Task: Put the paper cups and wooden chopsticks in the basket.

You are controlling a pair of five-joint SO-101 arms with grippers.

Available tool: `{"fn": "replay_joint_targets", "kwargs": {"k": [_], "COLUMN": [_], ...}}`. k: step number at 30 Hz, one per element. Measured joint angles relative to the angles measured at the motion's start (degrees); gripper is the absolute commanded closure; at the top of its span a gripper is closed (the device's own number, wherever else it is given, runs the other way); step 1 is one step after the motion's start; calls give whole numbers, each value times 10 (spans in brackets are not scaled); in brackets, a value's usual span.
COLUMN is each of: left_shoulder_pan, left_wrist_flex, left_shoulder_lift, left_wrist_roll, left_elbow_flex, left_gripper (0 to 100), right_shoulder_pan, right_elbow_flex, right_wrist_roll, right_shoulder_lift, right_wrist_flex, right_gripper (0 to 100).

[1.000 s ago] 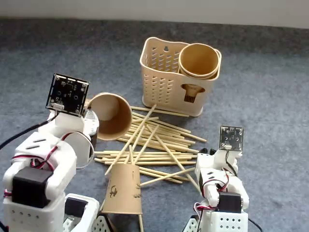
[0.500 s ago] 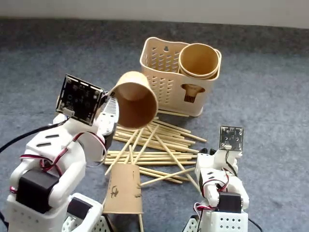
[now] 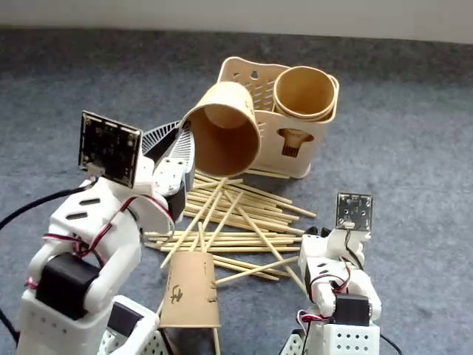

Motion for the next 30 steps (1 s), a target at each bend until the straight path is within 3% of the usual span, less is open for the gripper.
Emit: {"fn": "replay_joint_targets", "kwargs": {"k": [7,16,21,25,30], "left_shoulder_pan": [2,97,107,105,105], "left_wrist_flex": [-126,-238,-300,-327,-301], "left_shoulder_lift": [4,4,4,22,134], "left_wrist_roll": [40,47,47,47,49], "left_elbow_flex": [62,114,149,151,69], "left_gripper": [994,994,994,994,994], "right_shoulder_pan": [0,0,0,0,0], "right_elbow_flex": [0,0,0,0,0], "right_wrist_roll": [0,29,53,57,57], "right_shoulder_lift": [0,0,0,0,0], "right_wrist_flex": [0,0,0,0,0], "right_gripper": [957,993,993,993,993]}}
